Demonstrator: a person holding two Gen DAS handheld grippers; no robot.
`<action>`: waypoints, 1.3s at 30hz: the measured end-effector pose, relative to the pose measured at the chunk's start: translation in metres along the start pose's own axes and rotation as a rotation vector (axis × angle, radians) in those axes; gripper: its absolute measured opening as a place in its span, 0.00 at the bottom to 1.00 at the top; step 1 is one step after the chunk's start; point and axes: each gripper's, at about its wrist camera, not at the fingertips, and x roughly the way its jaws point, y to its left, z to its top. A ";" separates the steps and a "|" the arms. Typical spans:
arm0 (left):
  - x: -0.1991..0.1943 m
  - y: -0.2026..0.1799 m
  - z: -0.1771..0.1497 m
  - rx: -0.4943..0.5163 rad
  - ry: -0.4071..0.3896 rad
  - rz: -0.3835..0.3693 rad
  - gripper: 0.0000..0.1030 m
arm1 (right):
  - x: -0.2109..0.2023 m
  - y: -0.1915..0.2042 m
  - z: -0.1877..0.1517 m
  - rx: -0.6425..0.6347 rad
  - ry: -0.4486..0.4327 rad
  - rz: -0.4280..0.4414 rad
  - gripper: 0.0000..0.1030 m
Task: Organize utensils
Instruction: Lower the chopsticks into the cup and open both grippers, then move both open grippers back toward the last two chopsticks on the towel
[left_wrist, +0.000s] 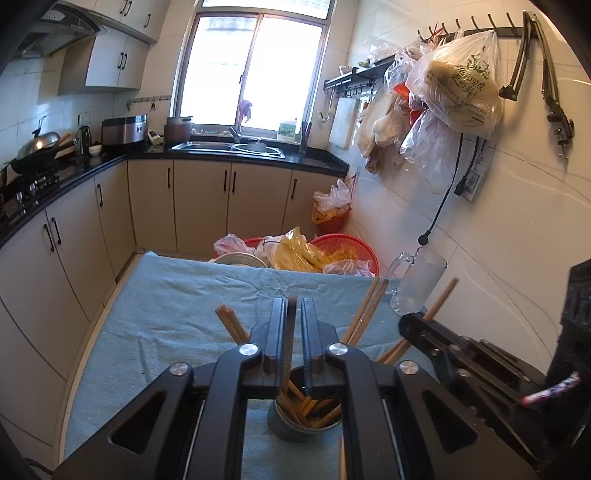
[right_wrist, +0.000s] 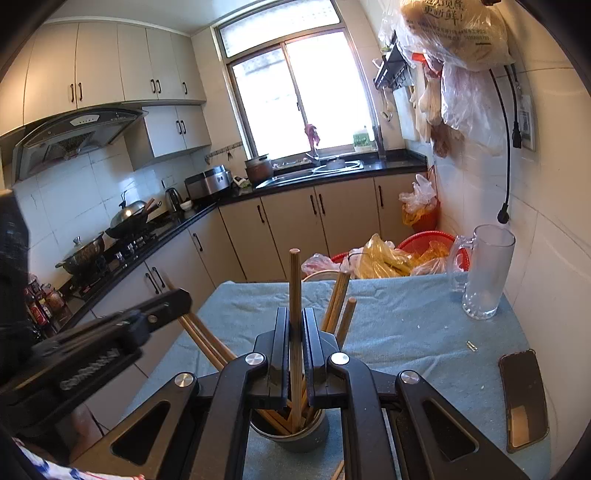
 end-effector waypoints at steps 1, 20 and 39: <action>-0.003 0.000 -0.001 0.004 -0.006 0.002 0.18 | 0.002 0.000 -0.001 0.000 0.004 0.001 0.07; -0.080 -0.002 -0.026 0.019 -0.077 0.057 0.54 | -0.047 0.004 -0.003 0.000 -0.055 -0.029 0.40; -0.115 -0.004 -0.090 0.073 0.013 0.181 0.64 | -0.094 -0.031 -0.063 0.118 0.005 -0.084 0.53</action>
